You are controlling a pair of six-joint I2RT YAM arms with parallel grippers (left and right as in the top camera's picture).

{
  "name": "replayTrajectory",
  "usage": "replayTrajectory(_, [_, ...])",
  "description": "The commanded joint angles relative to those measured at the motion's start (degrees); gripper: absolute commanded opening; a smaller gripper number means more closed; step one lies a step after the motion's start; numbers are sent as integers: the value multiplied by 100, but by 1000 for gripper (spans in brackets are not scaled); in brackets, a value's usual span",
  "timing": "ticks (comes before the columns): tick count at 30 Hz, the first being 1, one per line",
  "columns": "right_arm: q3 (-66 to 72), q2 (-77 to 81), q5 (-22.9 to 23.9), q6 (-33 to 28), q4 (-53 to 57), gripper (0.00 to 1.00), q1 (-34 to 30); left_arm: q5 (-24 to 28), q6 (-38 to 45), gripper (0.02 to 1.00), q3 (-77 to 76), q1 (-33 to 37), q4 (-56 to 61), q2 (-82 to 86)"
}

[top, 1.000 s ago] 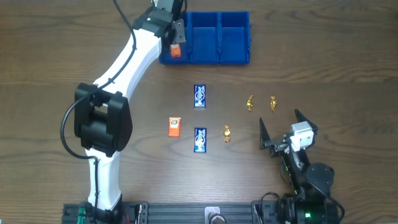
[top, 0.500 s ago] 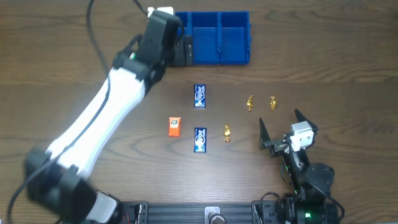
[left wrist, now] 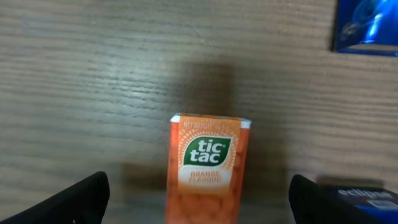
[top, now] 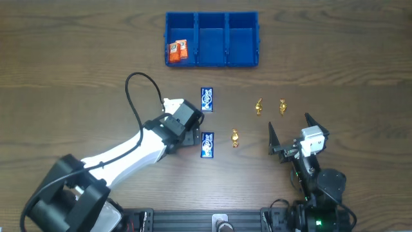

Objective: Sort Candies Into Trays

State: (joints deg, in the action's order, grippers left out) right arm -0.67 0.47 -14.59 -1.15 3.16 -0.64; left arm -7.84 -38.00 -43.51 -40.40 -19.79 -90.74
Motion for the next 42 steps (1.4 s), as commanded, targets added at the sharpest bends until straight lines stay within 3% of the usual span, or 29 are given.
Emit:
replayTrajectory(1, [22,-31,-7,-83,11,1000,22,-42,-146,871,-2,-7,219,-382])
replayTrajectory(6, [22,-31,-7,-83,11,1000,22,-4,-149,487,-4,-7,271,-527])
replayTrajectory(10, [22,-31,-7,-83,11,998,22,-7,-149,312,-4,-7,295,-525])
replayTrajectory(14, [22,-31,-7,-83,11,1000,22,-409,-4,292,-538,-7,15,-153])
replayTrajectory(17, [22,-31,-7,-83,11,1000,22,-1379,643,297,-2024,57,-782,343])
replayTrajectory(20, [22,-31,-7,-83,11,998,22,-1543,1718,299,-4207,601,-1064,-151])
replayTrajectory(25, [22,-31,-7,-83,11,998,22,-774,2135,308,-6116,1484,-1032,-2022])
replayTrajectory(29, [22,-31,-7,-83,11,1000,22,452,2129,314,-6384,2041,-636,-3189])
replayTrajectory(42, [22,-31,-7,-83,11,1000,22,634,2284,334,-6382,2094,-997,-3576])
